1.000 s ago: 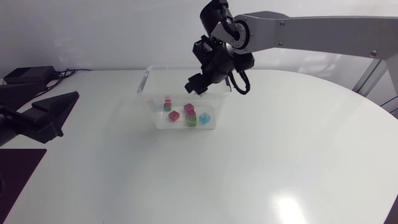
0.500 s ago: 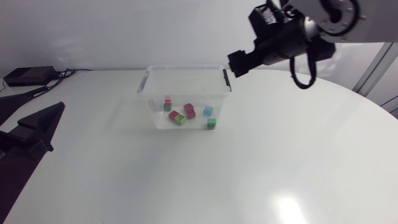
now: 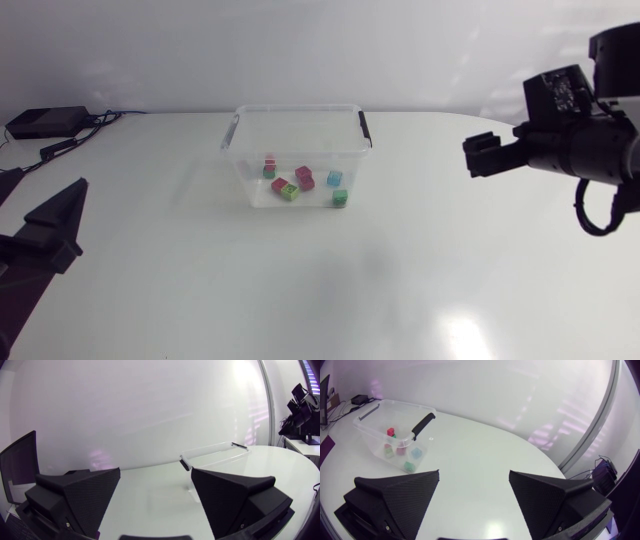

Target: Place the duplo bricks in the container

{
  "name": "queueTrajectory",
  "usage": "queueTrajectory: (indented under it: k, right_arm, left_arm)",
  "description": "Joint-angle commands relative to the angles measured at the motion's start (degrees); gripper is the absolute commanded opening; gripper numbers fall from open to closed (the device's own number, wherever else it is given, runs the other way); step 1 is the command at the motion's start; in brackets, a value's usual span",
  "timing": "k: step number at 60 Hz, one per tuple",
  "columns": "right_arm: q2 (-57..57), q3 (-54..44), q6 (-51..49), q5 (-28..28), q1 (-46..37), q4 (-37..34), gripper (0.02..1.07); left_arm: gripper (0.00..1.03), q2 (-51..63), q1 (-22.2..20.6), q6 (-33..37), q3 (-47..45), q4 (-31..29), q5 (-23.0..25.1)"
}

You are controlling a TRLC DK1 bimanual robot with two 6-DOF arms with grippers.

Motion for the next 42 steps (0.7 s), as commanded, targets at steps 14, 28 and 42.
queueTrajectory:
  k: [14, 28, 42]
  right_arm:
    - [-11.8, -11.9, -4.5, 1.4, -6.5, 4.6, 1.02]
    - [-18.8, -17.9, -6.2, 0.7, -9.6, 5.9, 1.02]
    - [-25.4, -22.5, -6.8, -0.2, -11.4, 6.7, 1.02]
  left_arm:
    - [0.99, -1.3, 0.1, 0.5, -4.6, 4.4, -2.1]
    - [0.99, -2.0, 0.0, 0.7, -6.4, 6.6, -3.7]
    - [0.99, -3.9, -0.1, 1.6, -8.8, 8.7, -4.8]
